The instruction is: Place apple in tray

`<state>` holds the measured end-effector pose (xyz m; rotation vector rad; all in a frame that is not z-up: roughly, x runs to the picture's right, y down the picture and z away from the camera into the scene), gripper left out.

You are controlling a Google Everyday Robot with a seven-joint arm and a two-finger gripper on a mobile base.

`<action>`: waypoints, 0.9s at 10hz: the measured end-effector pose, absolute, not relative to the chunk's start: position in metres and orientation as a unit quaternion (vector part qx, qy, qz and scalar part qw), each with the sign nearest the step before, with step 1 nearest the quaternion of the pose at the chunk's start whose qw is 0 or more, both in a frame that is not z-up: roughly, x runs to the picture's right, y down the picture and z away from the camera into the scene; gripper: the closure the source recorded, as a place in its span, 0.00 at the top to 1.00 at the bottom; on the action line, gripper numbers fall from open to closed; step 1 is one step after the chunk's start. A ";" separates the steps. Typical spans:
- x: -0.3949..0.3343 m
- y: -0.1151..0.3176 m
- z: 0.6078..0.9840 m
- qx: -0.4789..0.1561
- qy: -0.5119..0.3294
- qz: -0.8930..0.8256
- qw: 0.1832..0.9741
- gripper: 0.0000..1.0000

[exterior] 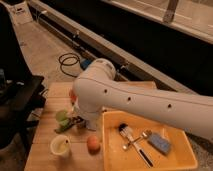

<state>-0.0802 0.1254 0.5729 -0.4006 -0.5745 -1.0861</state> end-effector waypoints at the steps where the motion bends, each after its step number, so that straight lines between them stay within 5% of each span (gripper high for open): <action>1: -0.083 0.127 0.576 -0.193 -0.266 -0.510 0.795 0.80; 9: -0.119 0.207 0.645 -0.280 -0.308 -0.442 0.794 0.80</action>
